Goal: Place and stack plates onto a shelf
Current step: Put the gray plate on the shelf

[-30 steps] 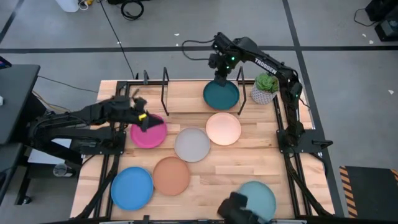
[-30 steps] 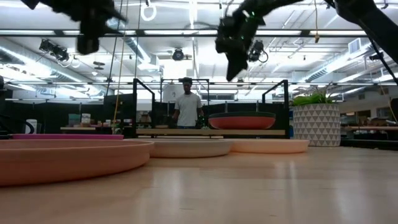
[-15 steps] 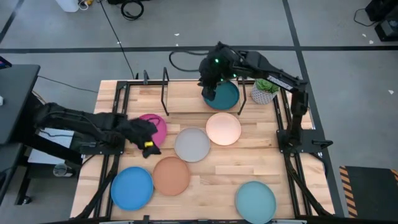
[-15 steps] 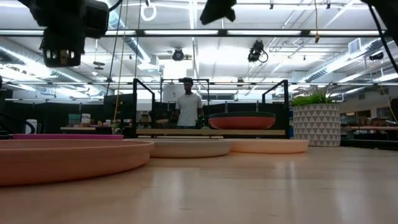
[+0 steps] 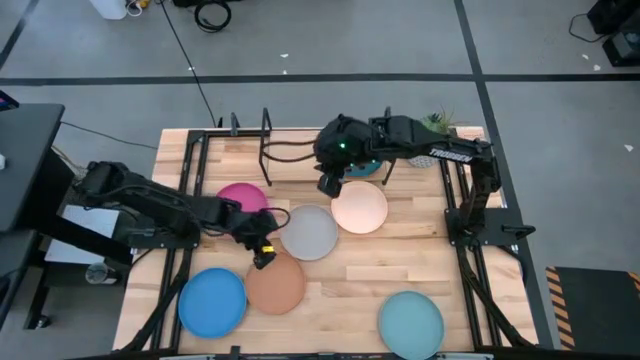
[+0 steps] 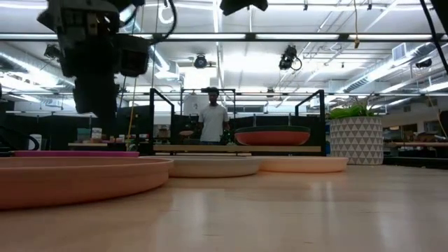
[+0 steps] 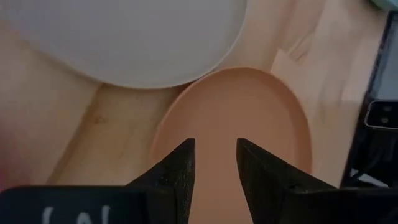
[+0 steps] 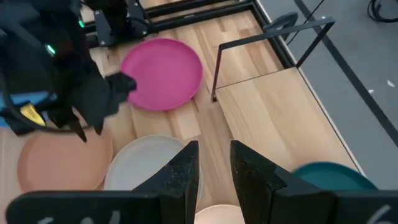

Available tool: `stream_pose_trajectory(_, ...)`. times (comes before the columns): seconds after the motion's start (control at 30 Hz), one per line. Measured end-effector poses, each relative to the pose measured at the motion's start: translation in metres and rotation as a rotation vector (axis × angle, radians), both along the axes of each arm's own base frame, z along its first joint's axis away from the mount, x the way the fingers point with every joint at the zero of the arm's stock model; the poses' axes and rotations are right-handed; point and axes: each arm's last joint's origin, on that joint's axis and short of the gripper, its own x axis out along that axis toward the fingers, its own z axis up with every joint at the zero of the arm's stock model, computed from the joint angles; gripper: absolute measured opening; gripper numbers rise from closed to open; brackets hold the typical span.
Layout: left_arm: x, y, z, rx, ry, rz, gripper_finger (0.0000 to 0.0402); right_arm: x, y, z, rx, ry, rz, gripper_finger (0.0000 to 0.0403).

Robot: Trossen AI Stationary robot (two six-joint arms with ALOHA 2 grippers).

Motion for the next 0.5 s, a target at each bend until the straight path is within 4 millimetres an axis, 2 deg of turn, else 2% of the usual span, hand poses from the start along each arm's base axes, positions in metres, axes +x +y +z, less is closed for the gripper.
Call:
stream_pose_trajectory(0.1, 0.015, -0.003, -0.002, 0.012, 0.03, -0.031, 0.0121, -0.006, 0.008, 0.003, 0.003, 0.004, -0.007, 0.0098)
stream_pose_trajectory(0.3, 0.06, -0.011, 0.009, 0.127, -0.003, -0.114, 0.0105, -0.028, 0.019, 0.018, -0.012, 0.005, -0.029, 0.0098)
stream_pose_trajectory(0.5, 0.105, -0.016, 0.003, 0.193, 0.04, -0.174, 0.0103, -0.053, 0.031, 0.031, -0.005, 0.019, -0.015, 0.0098)
